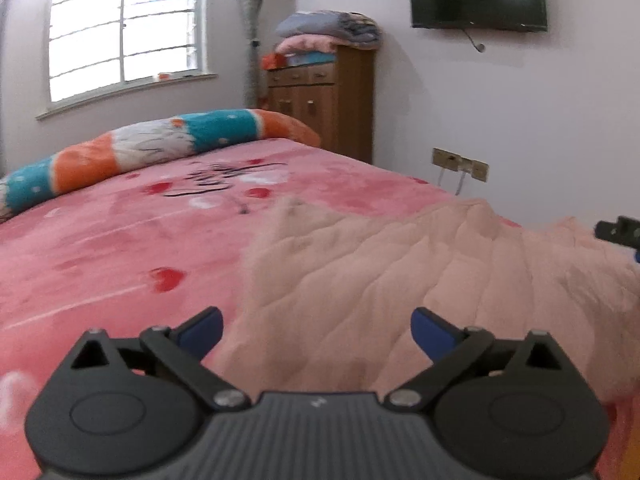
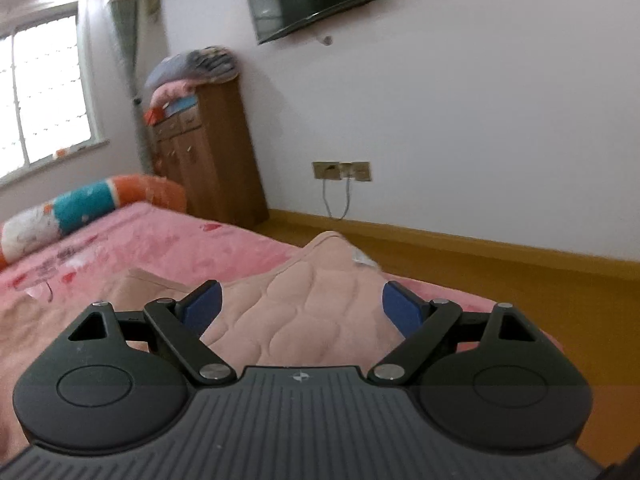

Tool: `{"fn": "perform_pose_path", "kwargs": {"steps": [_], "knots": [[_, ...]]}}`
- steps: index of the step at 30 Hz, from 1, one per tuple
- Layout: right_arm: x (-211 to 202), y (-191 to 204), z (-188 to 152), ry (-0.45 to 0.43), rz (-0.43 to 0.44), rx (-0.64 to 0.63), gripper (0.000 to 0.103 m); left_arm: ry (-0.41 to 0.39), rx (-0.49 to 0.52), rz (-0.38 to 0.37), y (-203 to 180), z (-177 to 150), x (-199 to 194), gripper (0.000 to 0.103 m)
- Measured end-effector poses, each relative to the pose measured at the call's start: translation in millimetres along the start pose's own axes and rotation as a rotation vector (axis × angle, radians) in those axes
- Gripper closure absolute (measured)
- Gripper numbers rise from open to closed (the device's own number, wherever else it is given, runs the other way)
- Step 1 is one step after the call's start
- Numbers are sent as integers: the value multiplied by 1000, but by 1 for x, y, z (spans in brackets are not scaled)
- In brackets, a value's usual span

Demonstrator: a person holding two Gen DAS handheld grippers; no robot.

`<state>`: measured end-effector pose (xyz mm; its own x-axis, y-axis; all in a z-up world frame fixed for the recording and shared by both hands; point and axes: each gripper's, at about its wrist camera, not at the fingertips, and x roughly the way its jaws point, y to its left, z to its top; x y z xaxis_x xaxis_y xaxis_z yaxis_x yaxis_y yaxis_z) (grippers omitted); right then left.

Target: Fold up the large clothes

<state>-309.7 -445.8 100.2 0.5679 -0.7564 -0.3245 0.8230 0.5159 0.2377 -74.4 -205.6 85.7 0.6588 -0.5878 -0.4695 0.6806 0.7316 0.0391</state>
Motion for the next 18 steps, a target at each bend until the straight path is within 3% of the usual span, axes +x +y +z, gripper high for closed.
{"fn": "perform_pose_path", "kwargs": {"steps": [7, 18], "knots": [[-89, 13, 5, 6, -18, -1, 0, 8, -7, 65, 24, -10, -77, 1], [-232, 57, 2, -5, 54, -117, 0, 1, -61, 20, 31, -15, -154, 1]]}}
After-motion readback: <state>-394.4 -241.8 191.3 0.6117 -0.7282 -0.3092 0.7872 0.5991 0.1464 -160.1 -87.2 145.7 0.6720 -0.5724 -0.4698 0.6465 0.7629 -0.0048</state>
